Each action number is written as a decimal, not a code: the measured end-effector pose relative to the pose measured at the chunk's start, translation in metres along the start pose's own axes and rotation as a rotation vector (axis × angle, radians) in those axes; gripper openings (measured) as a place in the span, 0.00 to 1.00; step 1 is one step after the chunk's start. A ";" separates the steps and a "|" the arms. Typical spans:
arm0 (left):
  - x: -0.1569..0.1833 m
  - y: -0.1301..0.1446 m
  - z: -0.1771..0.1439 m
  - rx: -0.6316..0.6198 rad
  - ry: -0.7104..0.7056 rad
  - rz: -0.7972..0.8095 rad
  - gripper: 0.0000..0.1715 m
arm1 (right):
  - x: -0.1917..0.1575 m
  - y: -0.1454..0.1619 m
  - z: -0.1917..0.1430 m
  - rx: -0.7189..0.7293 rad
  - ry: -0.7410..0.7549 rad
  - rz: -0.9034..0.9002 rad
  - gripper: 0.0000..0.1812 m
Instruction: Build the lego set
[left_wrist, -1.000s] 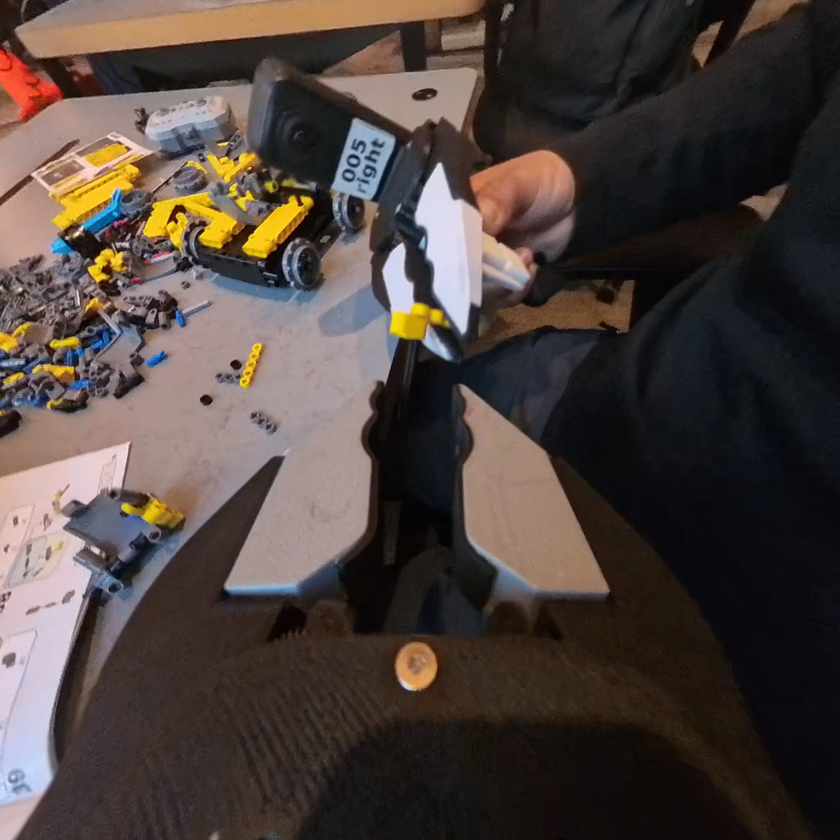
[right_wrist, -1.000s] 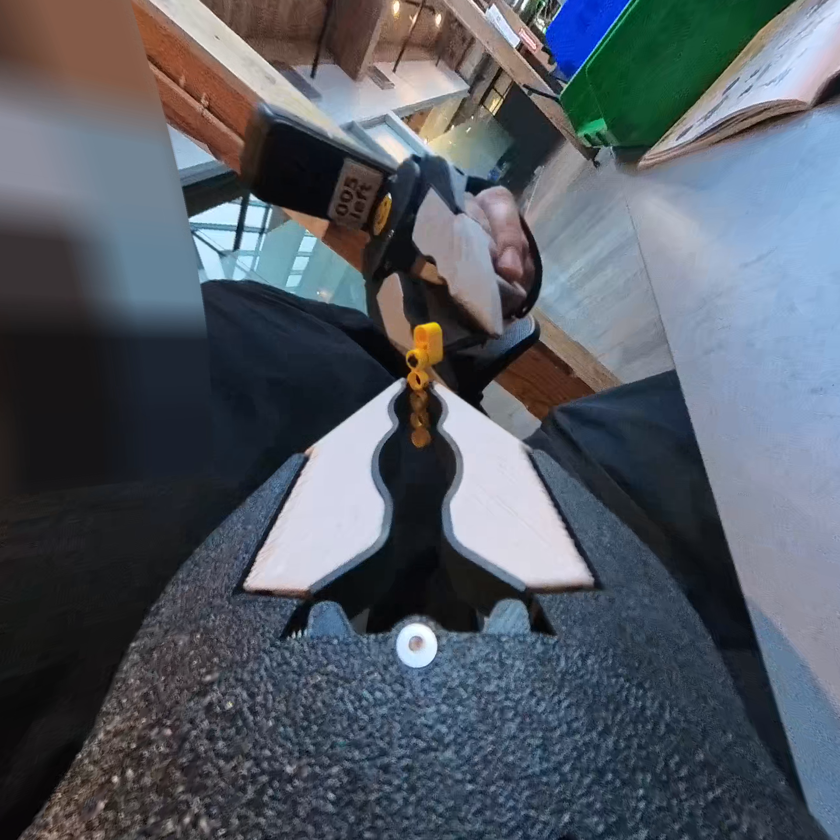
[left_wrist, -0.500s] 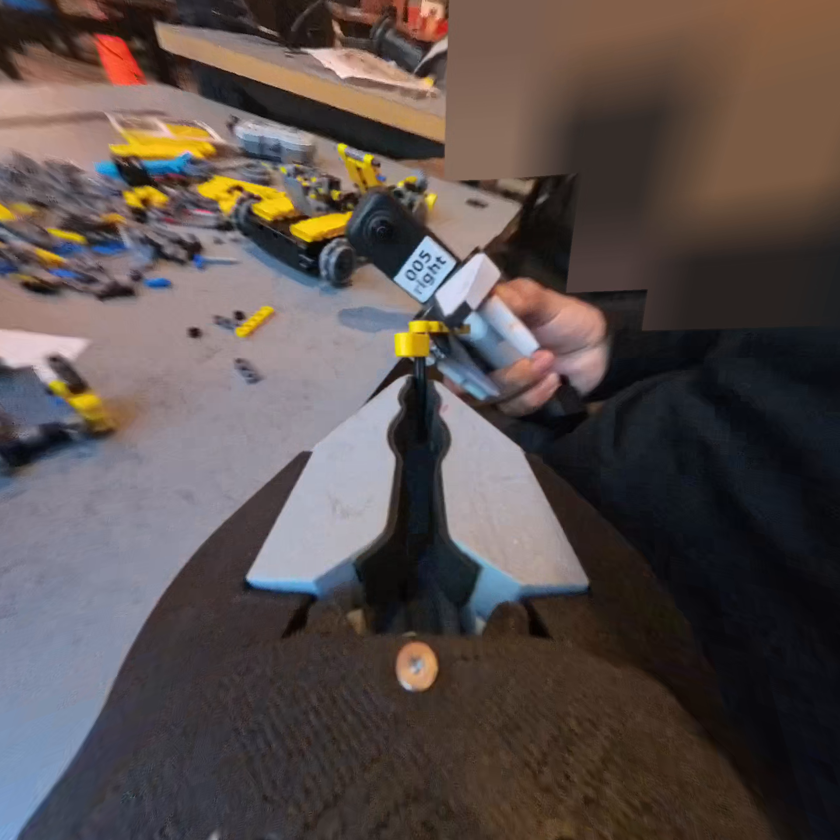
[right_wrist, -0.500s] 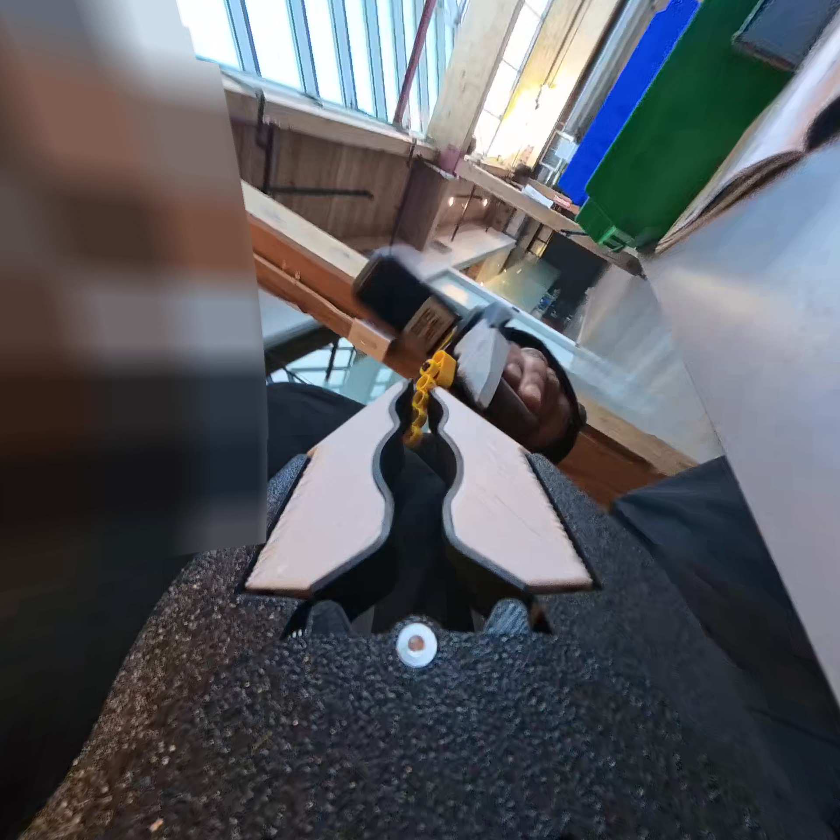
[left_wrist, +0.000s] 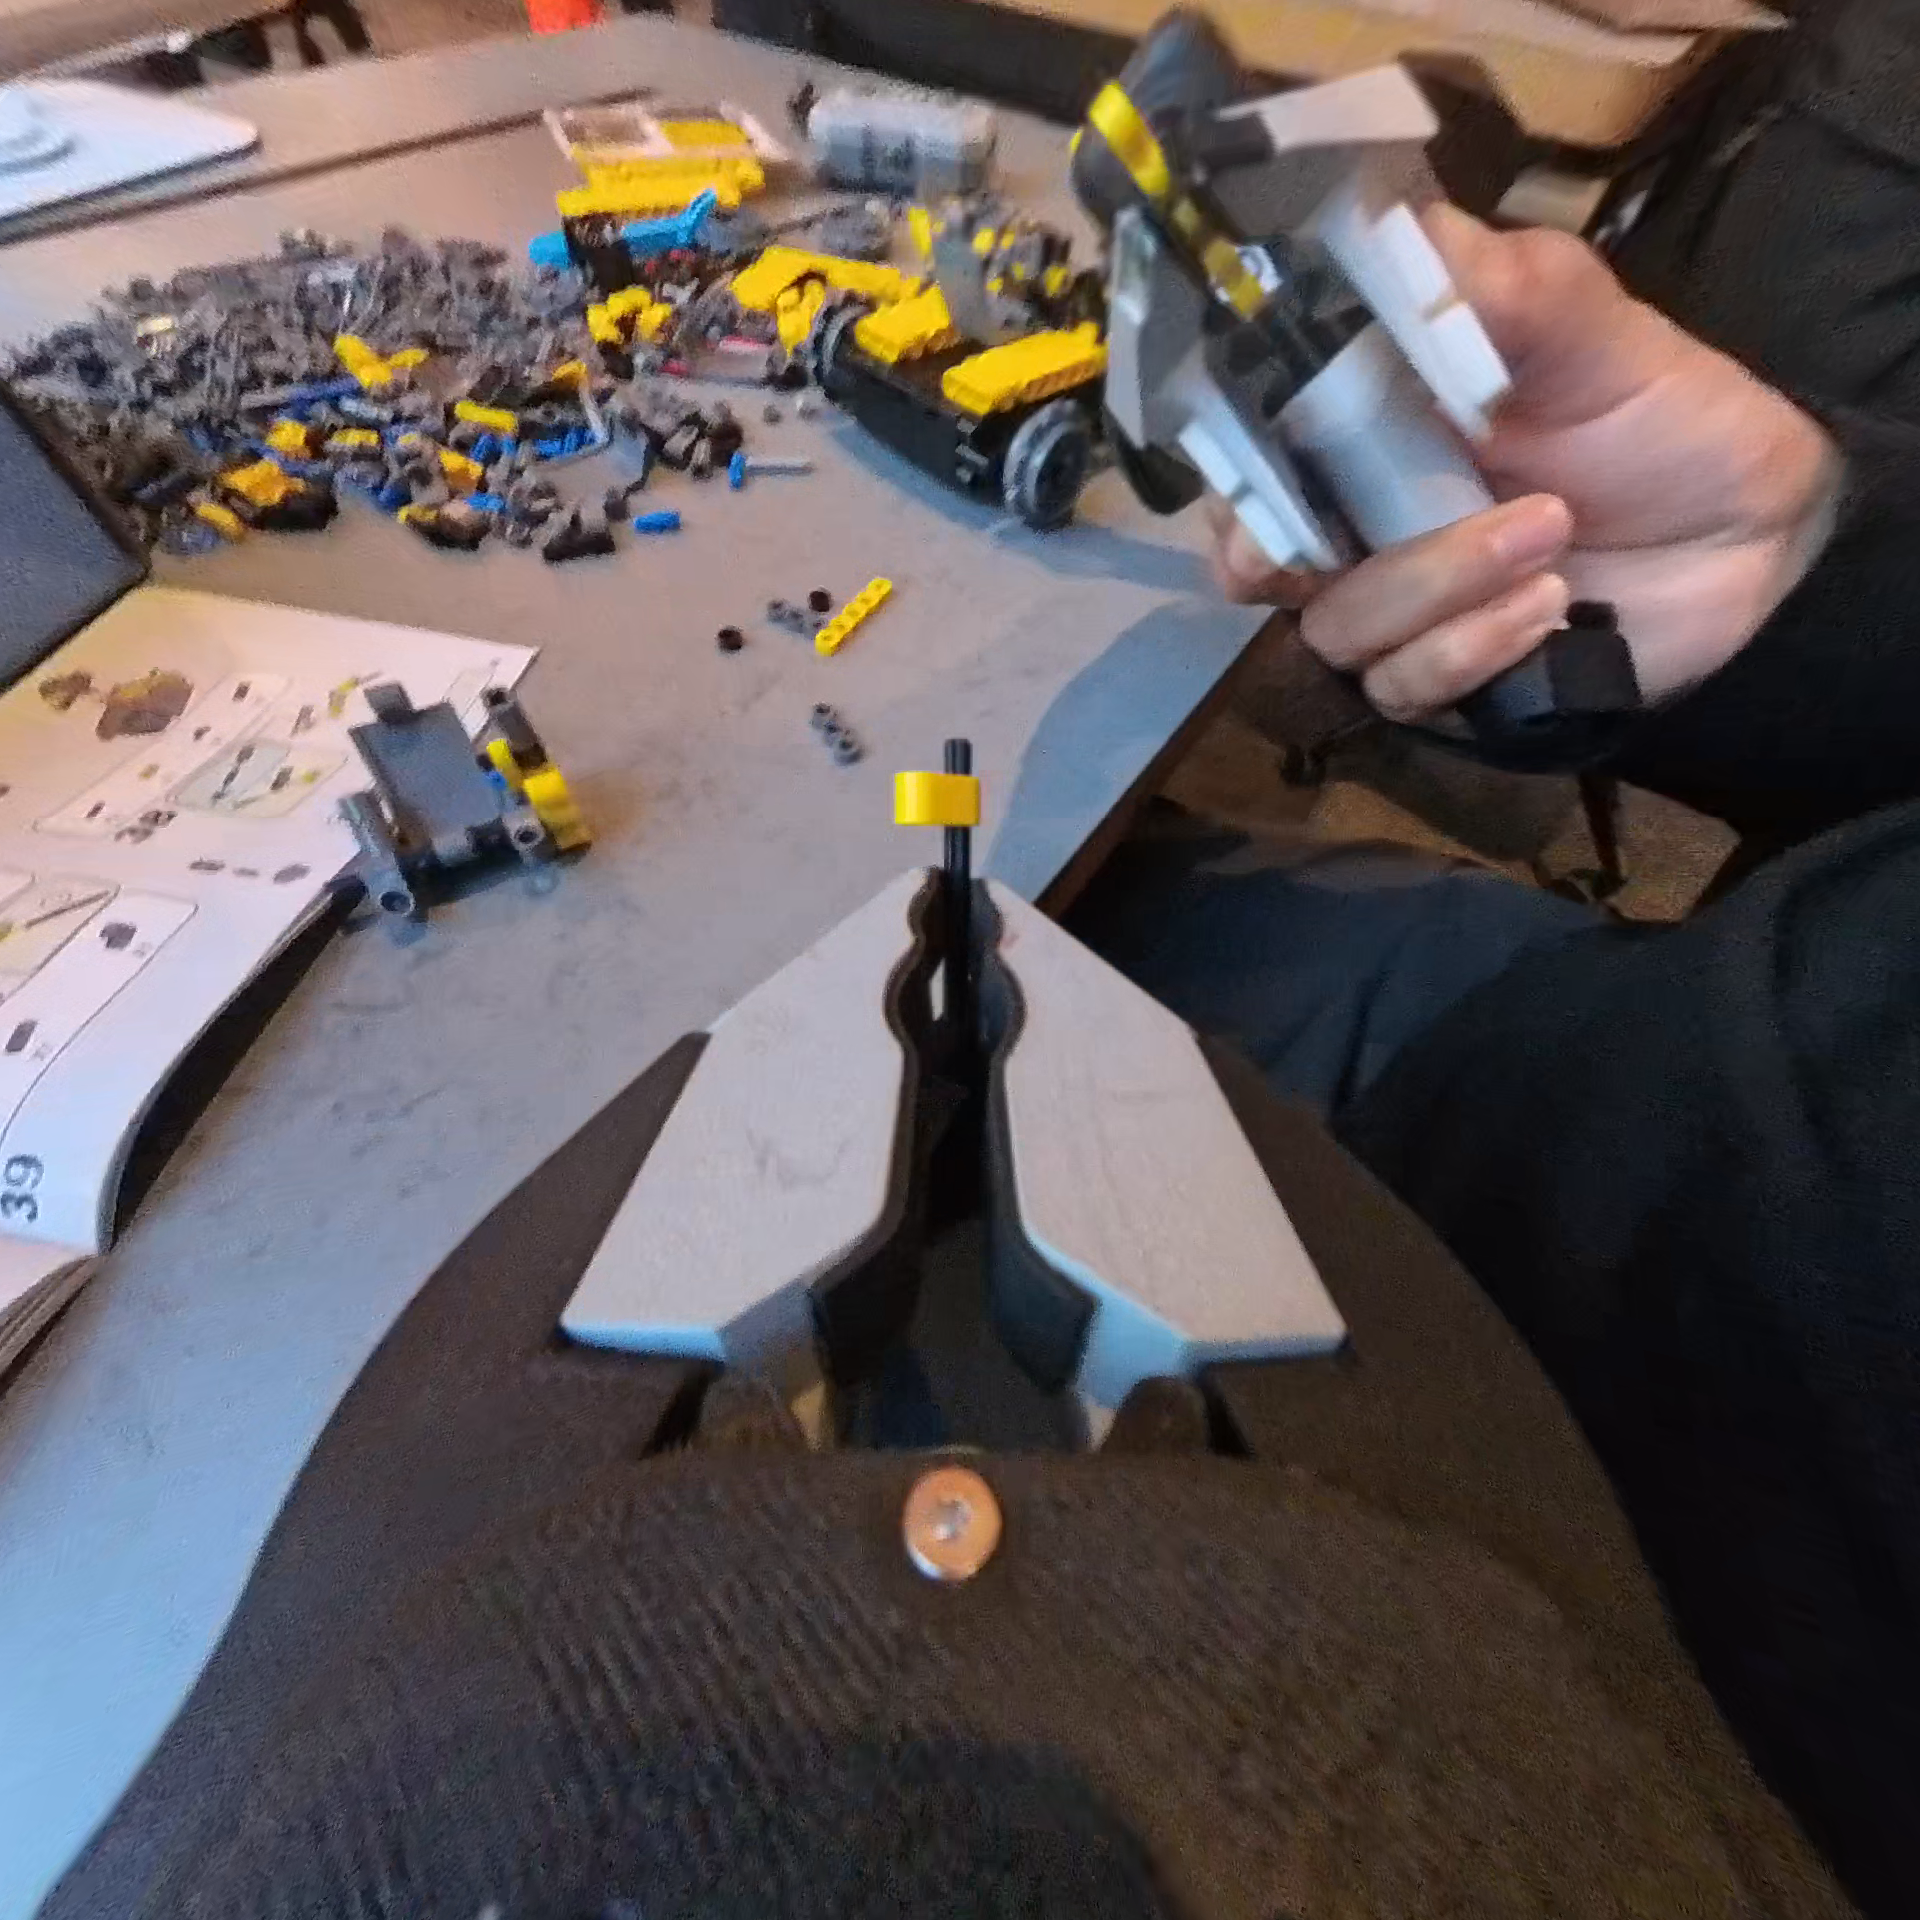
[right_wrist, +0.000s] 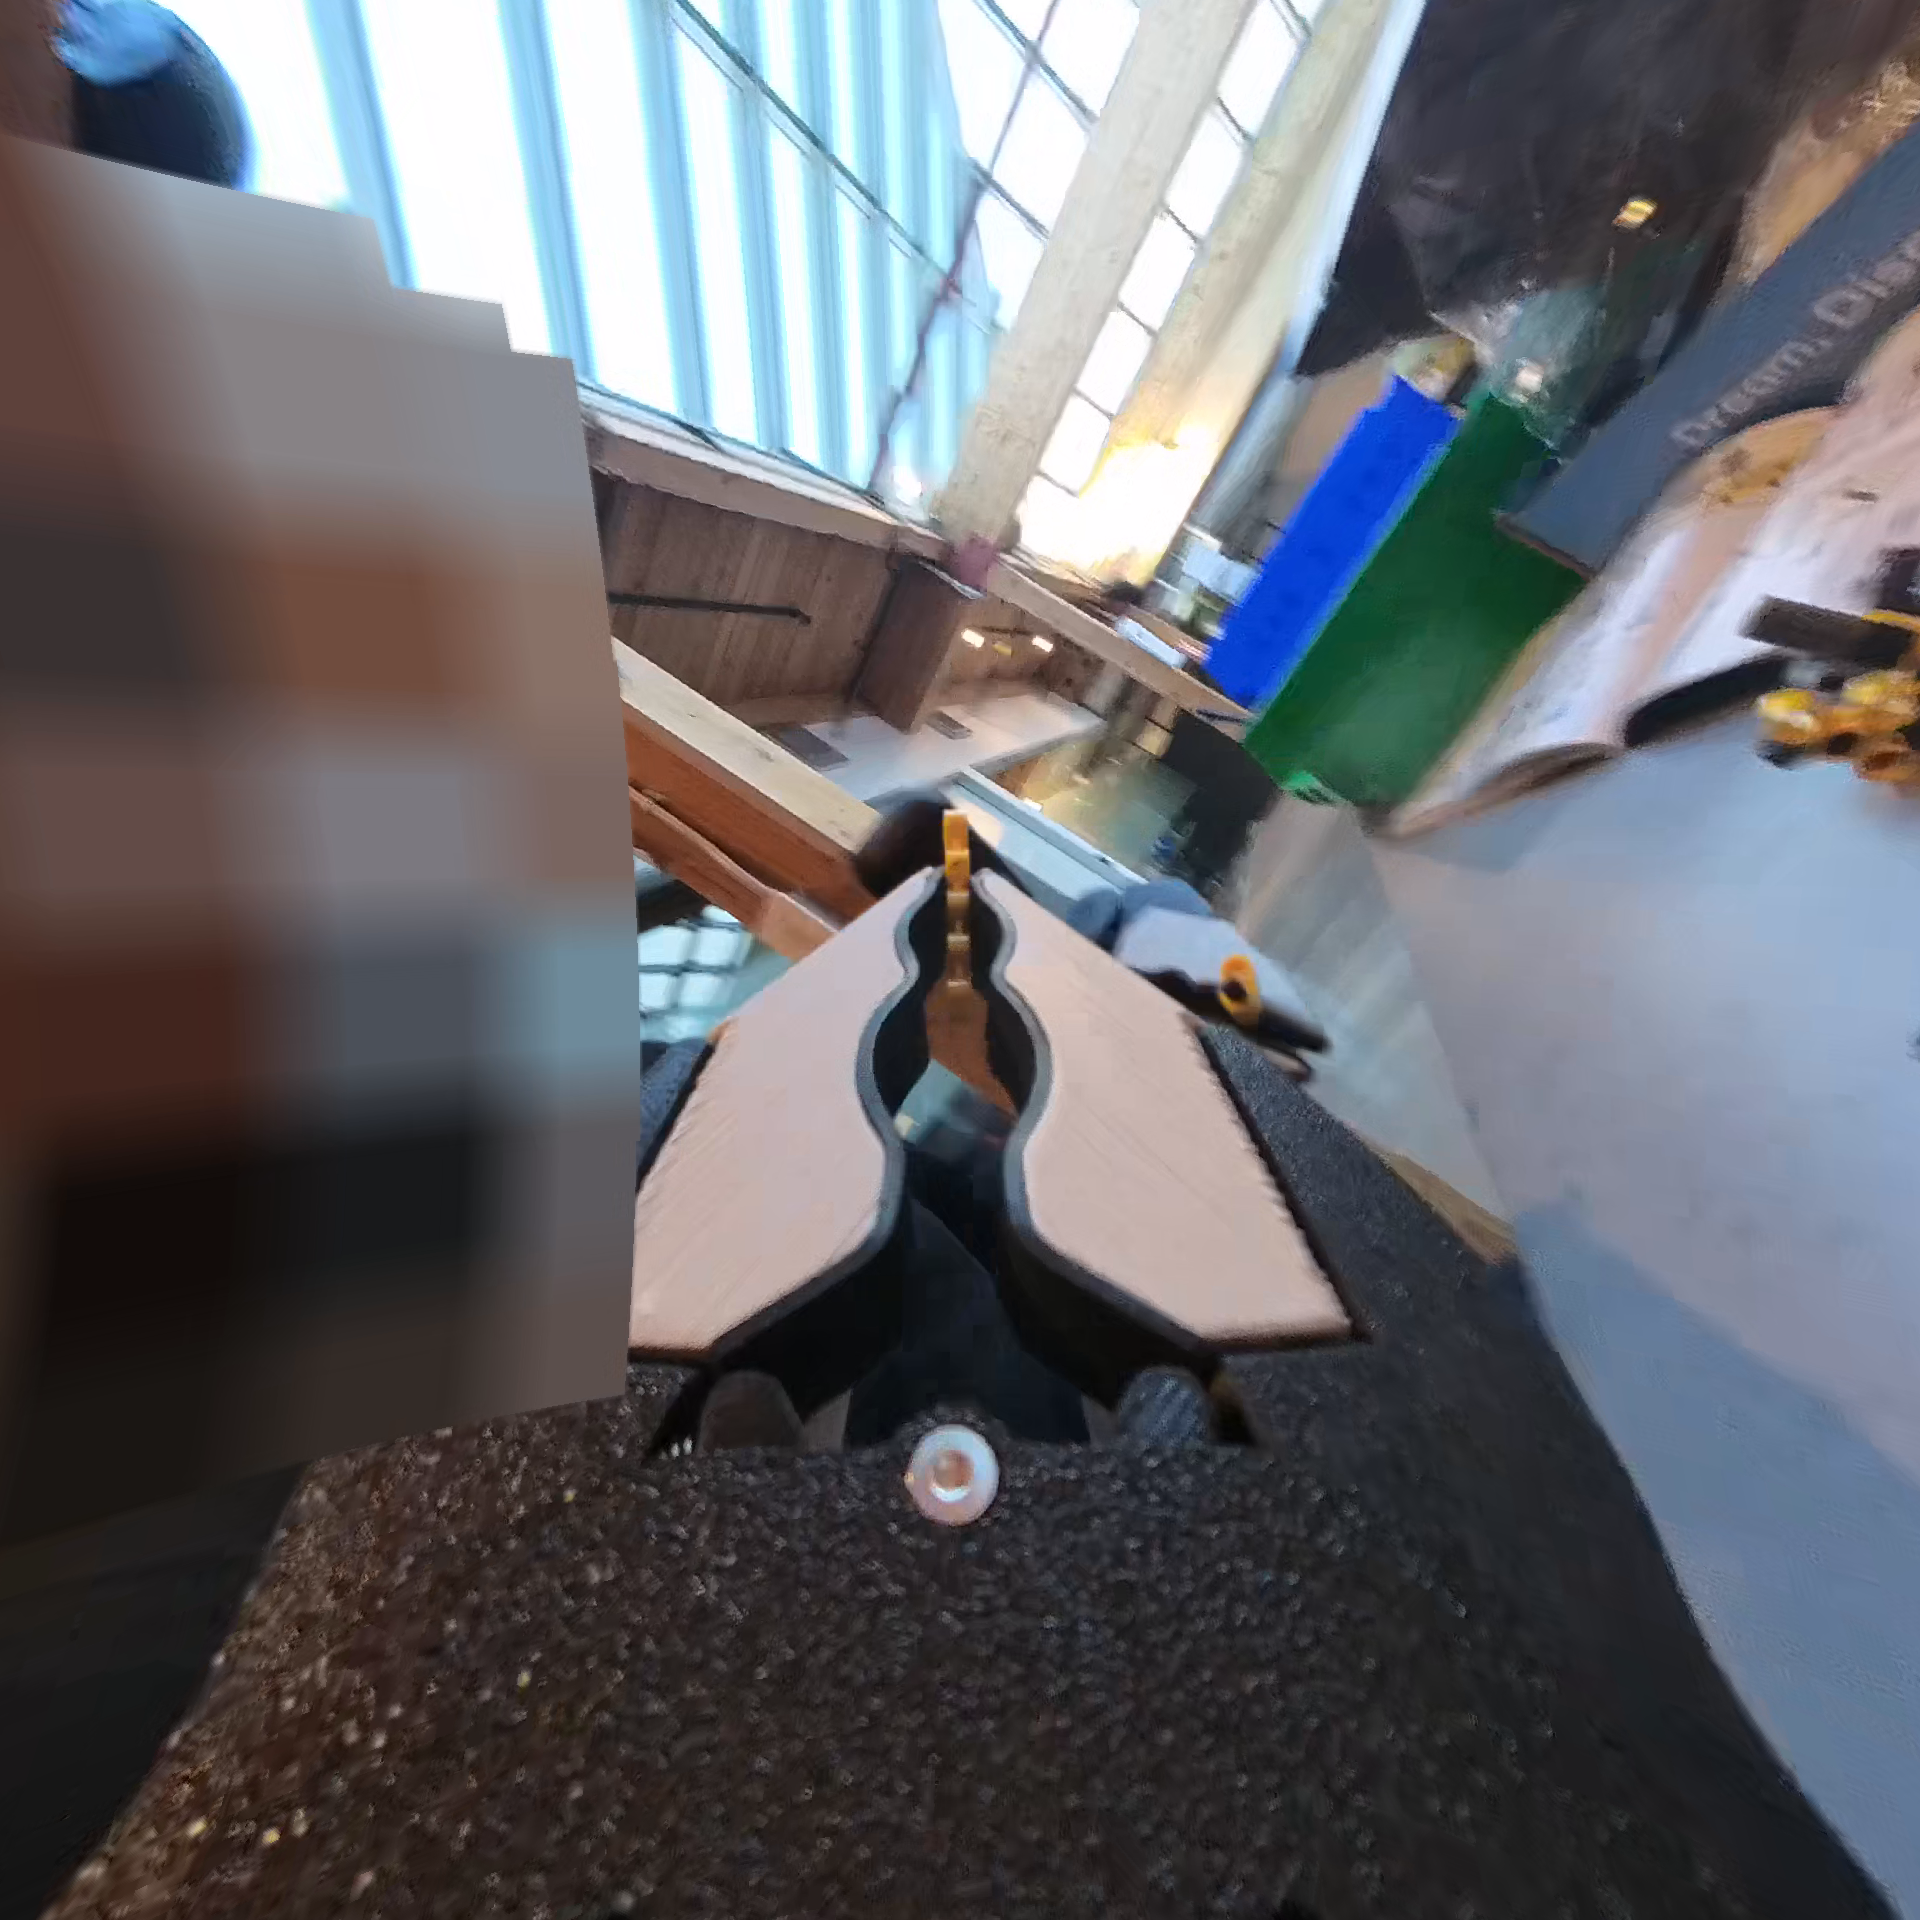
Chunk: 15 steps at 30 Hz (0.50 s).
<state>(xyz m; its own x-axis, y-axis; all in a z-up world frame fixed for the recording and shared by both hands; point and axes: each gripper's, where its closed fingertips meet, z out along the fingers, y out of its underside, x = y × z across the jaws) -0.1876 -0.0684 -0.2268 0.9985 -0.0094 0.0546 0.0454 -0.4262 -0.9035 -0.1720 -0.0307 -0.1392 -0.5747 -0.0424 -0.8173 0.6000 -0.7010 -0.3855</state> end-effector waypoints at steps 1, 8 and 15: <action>-0.003 0.003 0.001 -0.004 -0.007 -0.012 0.02 | 0.013 0.006 0.000 -0.041 0.072 -0.038 0.01; -0.011 0.012 0.004 -0.041 -0.008 -0.009 0.01 | 0.066 0.028 -0.004 -0.432 0.512 -0.441 0.01; -0.027 0.016 0.001 -0.080 -0.049 0.019 0.02 | 0.082 0.020 -0.001 -0.595 0.603 -0.603 0.02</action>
<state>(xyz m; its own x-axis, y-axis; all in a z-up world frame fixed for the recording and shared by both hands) -0.2137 -0.0746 -0.2432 0.9996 0.0249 0.0152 0.0256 -0.4973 -0.8672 -0.2066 -0.0473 -0.2138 -0.5949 0.6765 -0.4341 0.5774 -0.0161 -0.8163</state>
